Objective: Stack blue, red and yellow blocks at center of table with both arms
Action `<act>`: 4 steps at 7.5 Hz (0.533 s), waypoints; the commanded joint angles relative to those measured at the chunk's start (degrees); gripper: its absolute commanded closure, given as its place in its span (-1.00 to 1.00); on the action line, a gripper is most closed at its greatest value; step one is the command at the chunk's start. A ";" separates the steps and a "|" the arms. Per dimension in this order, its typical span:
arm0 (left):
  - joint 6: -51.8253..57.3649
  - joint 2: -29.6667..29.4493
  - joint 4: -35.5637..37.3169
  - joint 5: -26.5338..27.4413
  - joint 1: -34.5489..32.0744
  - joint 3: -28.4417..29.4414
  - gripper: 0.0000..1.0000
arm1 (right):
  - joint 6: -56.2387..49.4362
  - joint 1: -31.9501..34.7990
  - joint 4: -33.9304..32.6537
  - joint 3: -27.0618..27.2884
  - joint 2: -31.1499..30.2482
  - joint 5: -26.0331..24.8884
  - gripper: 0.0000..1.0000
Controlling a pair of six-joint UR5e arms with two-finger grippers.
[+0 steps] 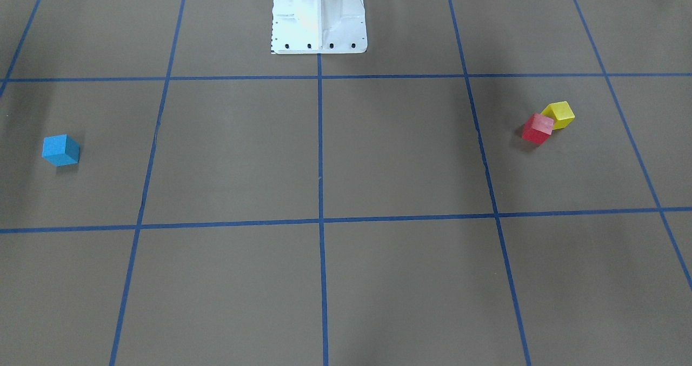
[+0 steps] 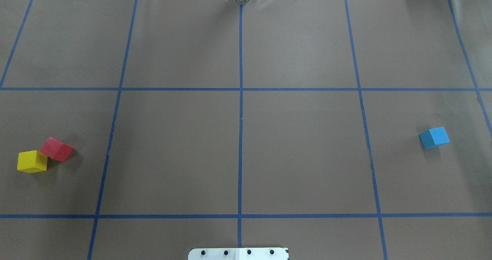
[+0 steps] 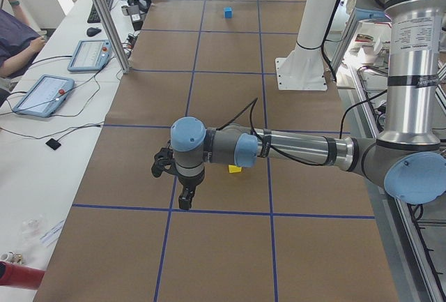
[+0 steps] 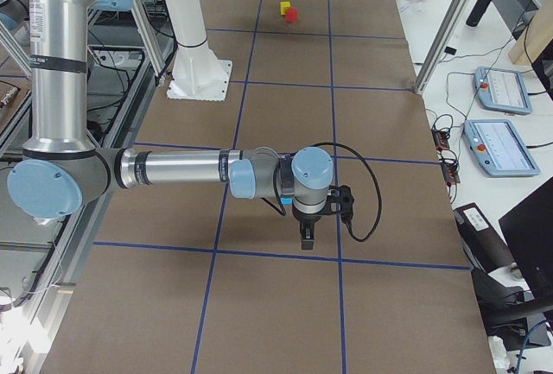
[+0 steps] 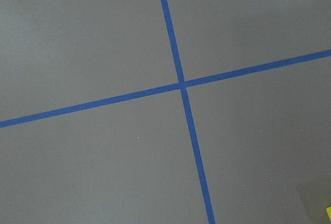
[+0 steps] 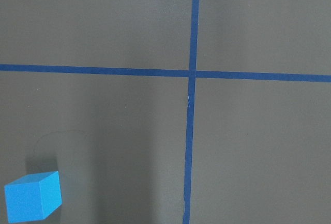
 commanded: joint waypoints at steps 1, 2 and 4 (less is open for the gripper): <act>0.11 0.59 0.64 0.32 -0.18 -0.97 -1.00 | -0.02 0.00 0.00 -0.02 -0.06 0.02 -0.99; 0.02 0.59 0.64 0.24 -0.18 -1.15 -1.00 | -0.02 0.00 0.00 -0.02 -0.06 -0.07 -0.99; 0.02 0.50 0.29 -0.03 -0.09 -1.41 -1.00 | 0.07 0.00 0.00 0.15 -0.06 -0.16 -0.99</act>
